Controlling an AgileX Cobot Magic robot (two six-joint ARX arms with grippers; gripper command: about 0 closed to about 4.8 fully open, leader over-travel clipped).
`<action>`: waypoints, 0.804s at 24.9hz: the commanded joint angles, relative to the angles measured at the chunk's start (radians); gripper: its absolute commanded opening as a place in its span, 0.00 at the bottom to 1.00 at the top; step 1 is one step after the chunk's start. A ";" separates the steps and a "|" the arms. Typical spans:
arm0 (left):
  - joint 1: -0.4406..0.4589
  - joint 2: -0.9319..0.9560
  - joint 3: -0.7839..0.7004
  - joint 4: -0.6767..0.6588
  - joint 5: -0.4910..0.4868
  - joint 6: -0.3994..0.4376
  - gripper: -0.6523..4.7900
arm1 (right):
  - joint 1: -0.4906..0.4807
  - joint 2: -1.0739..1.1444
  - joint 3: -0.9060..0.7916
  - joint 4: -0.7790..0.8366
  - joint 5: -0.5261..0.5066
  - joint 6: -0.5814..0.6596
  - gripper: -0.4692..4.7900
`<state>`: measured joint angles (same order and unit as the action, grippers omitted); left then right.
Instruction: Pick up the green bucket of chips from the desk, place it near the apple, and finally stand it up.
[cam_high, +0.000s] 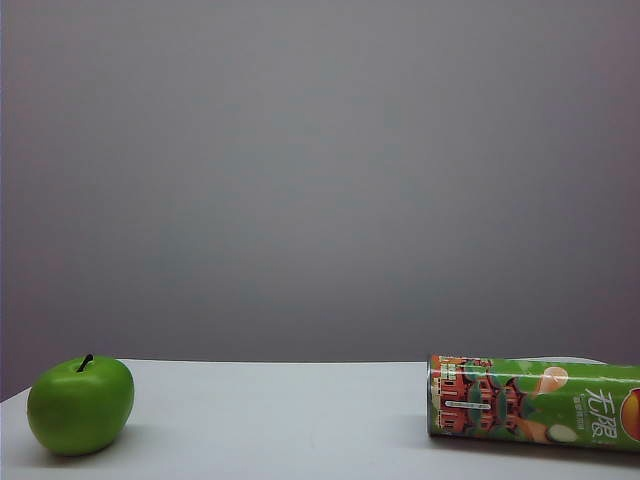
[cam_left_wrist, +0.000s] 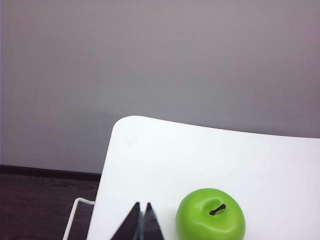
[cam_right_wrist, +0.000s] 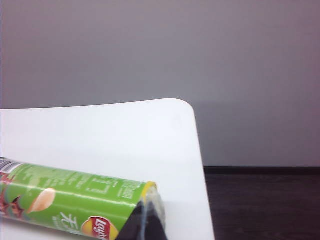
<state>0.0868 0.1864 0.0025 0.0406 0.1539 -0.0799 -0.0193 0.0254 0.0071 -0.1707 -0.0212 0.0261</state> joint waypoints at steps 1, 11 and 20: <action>0.000 0.000 0.003 0.005 0.004 -0.003 0.11 | -0.001 0.002 -0.006 0.017 0.026 0.004 0.09; 0.000 0.000 0.004 0.023 0.035 -0.019 0.11 | 0.000 0.002 -0.006 0.013 0.026 0.008 0.09; 0.001 0.213 0.359 -0.055 0.114 -0.110 0.11 | 0.000 0.011 0.067 0.142 0.109 0.138 0.09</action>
<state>0.0868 0.3531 0.3195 0.0013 0.2527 -0.1944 -0.0189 0.0303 0.0593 -0.0898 0.0559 0.1448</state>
